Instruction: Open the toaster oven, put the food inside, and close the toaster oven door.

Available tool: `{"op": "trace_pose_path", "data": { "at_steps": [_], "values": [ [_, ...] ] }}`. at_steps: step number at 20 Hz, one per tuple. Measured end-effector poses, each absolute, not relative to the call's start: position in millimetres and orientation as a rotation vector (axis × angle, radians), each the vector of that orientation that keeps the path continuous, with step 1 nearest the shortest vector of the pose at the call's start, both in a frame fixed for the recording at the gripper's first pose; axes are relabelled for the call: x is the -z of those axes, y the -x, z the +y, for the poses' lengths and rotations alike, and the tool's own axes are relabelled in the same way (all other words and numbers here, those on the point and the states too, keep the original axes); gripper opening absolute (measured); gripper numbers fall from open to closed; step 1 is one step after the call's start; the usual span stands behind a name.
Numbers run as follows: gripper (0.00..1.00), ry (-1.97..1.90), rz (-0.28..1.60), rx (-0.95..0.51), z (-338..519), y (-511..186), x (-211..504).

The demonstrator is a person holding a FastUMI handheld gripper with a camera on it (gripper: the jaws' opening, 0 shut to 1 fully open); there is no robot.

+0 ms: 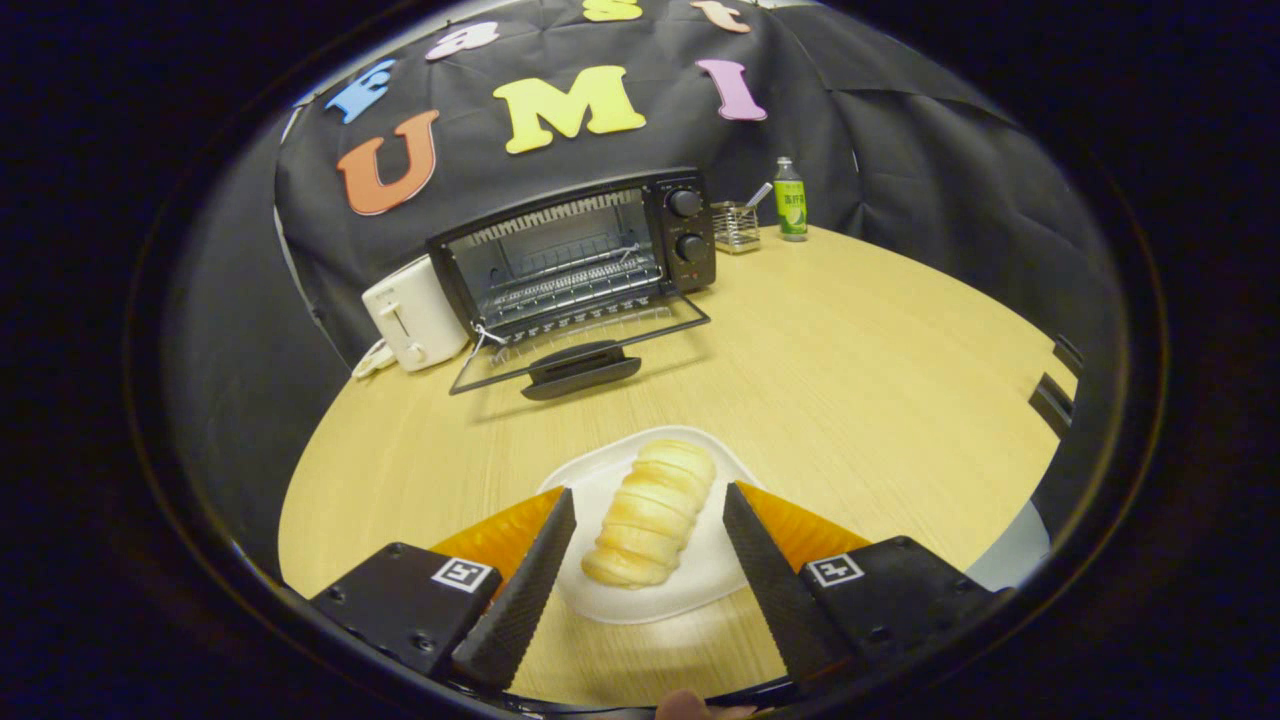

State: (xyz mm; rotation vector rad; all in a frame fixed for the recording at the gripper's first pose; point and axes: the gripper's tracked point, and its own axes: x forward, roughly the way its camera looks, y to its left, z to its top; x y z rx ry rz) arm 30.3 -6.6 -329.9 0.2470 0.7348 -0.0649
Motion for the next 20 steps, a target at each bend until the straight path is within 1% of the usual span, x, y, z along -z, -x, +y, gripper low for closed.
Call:
{"op": "trace_pose_path", "data": {
  "at_steps": [5,7,9,11,14,15,16,17,18,20],
  "values": [
    [0.96,-0.247,0.770,0.087,-4.6,-34.3,353.5],
    [0.95,-0.234,0.748,0.108,-7.3,-37.8,355.8],
    [0.87,-0.236,0.741,0.127,-6.8,-37.3,357.9],
    [0.84,-0.226,0.744,0.113,-2.8,-36.6,359.7],
    [0.63,-0.245,0.728,0.095,-1.1,-35.9,357.0],
    [0.62,-0.260,0.728,0.091,-1.1,-34.2,357.7],
    [0.55,-0.280,0.723,0.091,-2.1,-35.5,357.4],
    [0.50,-0.298,0.723,0.088,-1.1,-34.1,357.1],
    [0.43,-0.308,0.727,0.085,-0.8,-34.3,357.1],
    [0.37,-0.316,0.721,0.081,-1.2,-33.8,352.7]
  ]
}}
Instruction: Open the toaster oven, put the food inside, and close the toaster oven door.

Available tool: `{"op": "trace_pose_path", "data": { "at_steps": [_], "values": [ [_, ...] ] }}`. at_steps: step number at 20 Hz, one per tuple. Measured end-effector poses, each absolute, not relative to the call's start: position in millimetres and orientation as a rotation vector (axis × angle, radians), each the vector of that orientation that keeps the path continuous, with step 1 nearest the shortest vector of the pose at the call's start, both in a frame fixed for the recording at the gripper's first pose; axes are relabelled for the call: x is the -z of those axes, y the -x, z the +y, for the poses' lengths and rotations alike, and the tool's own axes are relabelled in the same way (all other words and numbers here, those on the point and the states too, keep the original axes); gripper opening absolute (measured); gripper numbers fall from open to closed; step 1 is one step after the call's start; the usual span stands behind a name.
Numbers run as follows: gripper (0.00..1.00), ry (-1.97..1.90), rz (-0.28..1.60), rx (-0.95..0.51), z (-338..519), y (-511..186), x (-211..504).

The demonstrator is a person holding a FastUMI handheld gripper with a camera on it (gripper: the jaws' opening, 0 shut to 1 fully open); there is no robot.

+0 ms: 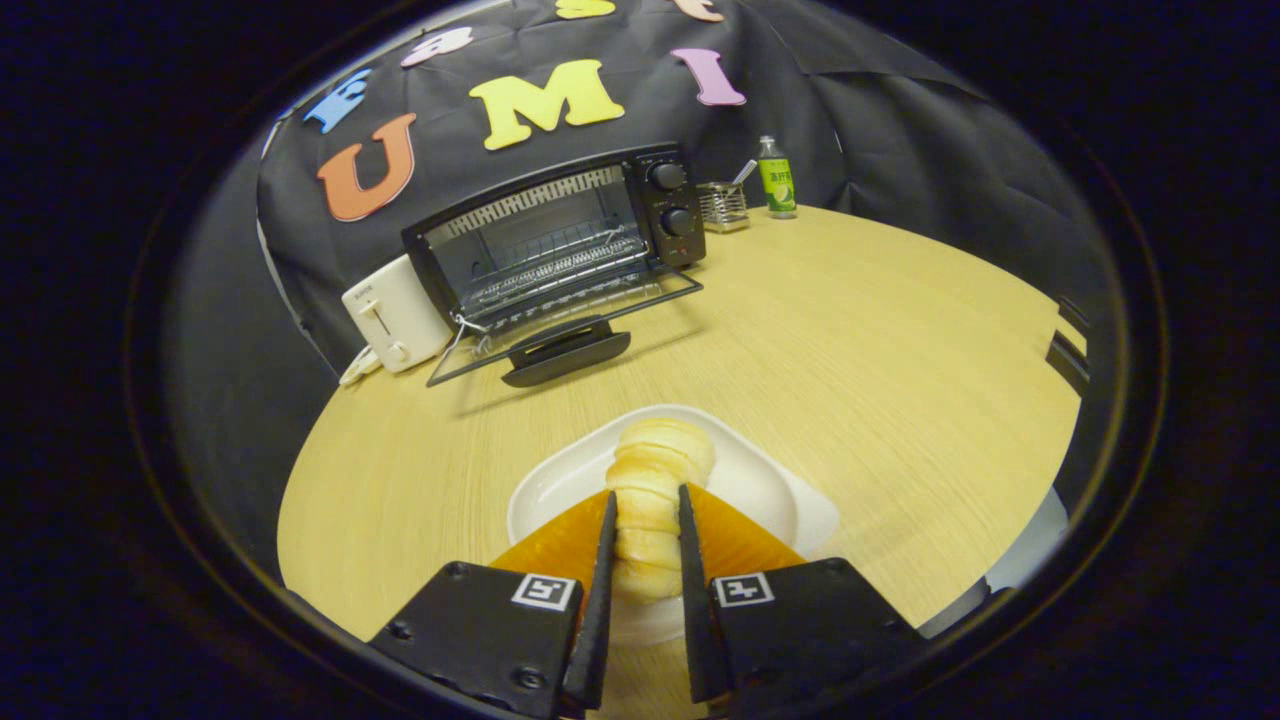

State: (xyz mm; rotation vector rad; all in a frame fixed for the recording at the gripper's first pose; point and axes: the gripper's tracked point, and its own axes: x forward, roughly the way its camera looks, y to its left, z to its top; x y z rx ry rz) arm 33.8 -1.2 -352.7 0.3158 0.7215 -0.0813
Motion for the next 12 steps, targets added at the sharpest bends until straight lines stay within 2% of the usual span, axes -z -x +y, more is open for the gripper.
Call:
{"op": "trace_pose_path", "data": {
  "at_steps": [6,9,12],
  "values": [
    [0.34,-0.367,0.603,0.025,8.1,-45.3,288.8],
    [0.34,-0.412,0.505,0.010,9.2,-76.6,240.0],
    [0.34,-0.447,0.487,-0.032,22.1,-118.7,214.4]
  ]
}}
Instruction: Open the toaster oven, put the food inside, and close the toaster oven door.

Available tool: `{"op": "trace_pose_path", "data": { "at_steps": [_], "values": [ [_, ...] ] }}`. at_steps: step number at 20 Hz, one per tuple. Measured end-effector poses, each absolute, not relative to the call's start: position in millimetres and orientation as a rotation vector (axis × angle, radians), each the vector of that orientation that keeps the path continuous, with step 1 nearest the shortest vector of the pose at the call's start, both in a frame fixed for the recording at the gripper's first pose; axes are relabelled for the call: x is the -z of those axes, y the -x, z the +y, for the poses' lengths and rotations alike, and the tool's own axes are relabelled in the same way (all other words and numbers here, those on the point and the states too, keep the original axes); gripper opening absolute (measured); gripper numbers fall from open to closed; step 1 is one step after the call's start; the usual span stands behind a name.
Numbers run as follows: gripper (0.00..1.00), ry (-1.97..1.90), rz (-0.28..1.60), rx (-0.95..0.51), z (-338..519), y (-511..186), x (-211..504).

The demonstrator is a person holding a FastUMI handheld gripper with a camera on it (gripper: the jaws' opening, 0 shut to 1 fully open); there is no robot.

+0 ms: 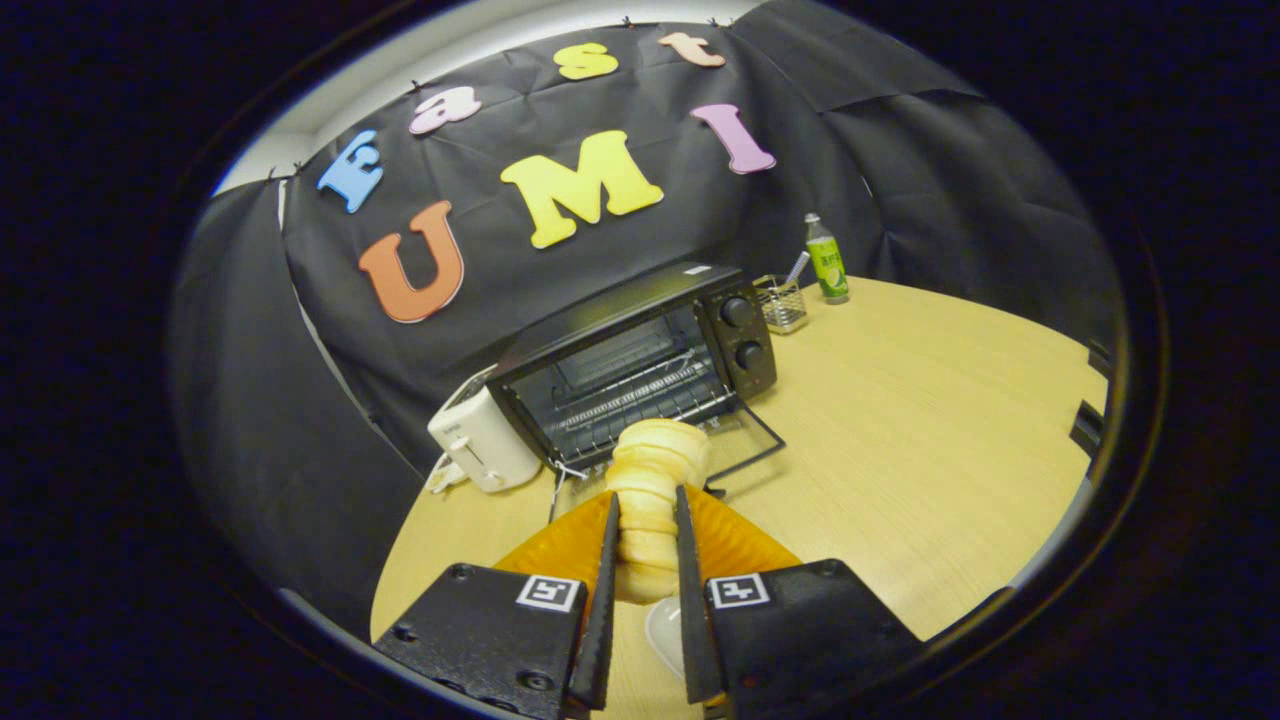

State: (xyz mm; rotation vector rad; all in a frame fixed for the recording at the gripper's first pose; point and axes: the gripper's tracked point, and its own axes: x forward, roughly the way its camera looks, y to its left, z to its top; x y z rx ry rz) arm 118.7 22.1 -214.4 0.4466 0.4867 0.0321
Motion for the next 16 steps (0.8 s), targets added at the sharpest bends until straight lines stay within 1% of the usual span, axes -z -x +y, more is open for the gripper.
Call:
{"op": "trace_pose_path", "data": {
  "at_steps": [2,4,7,11,16],
  "values": [
    [0.34,-0.465,0.462,-0.023,26.5,-152.7,205.6],
    [0.34,-0.504,0.446,-0.047,40.9,-188.4,203.6],
    [0.34,-0.546,0.490,-0.030,52.9,-241.2,229.2],
    [0.34,-0.533,0.493,0.022,56.1,-305.3,271.6],
    [0.34,-0.534,0.481,0.055,60.8,-352.1,296.6]
  ]
}}
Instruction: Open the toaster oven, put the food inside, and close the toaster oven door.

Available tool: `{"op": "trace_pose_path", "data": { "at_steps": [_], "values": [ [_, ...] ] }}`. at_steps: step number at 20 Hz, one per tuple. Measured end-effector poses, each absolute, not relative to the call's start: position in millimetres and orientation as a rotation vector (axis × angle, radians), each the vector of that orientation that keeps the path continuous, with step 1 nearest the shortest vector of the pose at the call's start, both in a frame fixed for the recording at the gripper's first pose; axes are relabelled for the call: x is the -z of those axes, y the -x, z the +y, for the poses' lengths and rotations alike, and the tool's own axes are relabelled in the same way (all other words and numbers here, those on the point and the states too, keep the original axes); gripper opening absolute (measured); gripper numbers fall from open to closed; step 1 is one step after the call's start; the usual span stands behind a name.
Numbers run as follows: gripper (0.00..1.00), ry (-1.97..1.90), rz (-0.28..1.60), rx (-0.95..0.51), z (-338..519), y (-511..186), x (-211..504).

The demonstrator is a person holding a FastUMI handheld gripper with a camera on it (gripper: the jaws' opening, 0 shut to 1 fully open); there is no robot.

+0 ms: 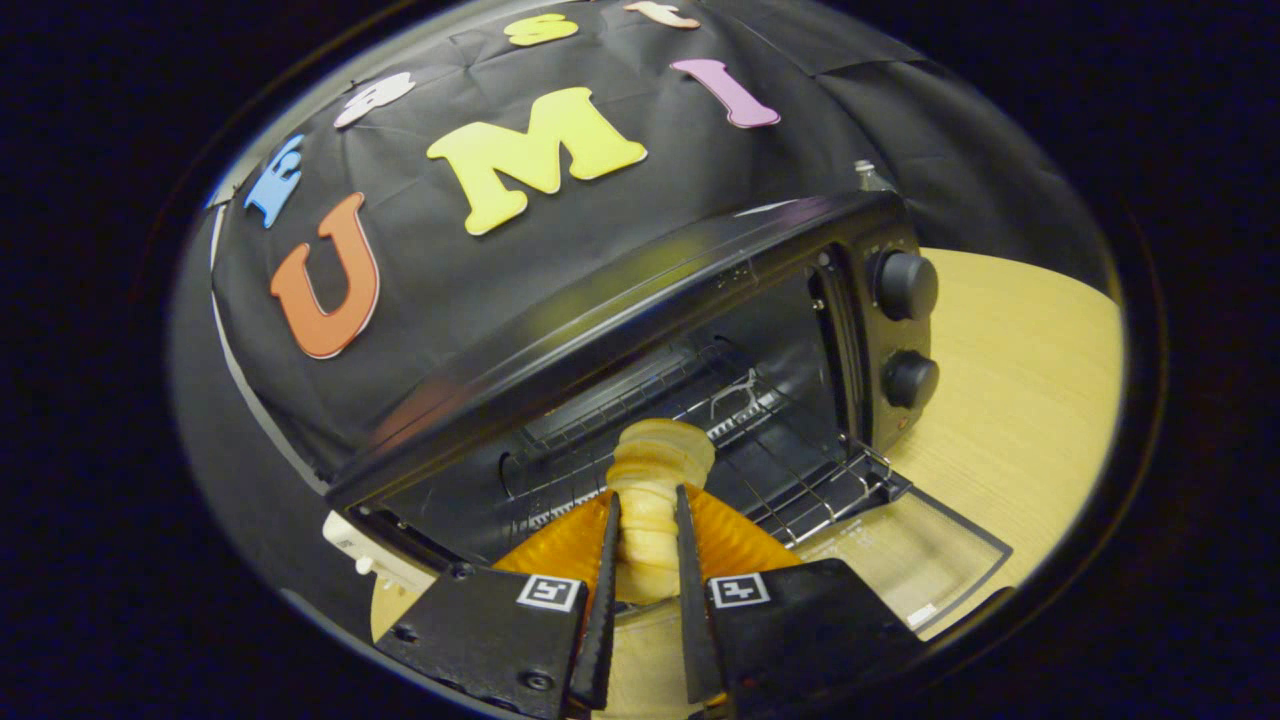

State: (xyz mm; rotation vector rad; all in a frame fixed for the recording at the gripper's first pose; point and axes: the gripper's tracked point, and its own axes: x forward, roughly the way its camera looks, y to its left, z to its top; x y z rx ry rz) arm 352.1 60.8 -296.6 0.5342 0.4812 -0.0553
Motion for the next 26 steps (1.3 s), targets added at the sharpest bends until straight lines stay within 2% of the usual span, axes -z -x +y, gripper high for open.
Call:
{"op": "trace_pose_path", "data": {
  "at_steps": [5,7,15,20,26],
  "values": [
    [0.34,-0.581,0.480,0.072,66.6,-383.9,303.7],
    [0.38,-0.592,0.482,0.060,73.2,-393.7,304.1],
    [1.00,-0.493,0.478,0.034,76.8,-368.3,293.8],
    [1.00,-0.433,0.488,-0.046,73.9,-305.6,267.2],
    [1.00,-0.317,0.418,-0.196,59.1,-211.6,194.3]
  ]
}}
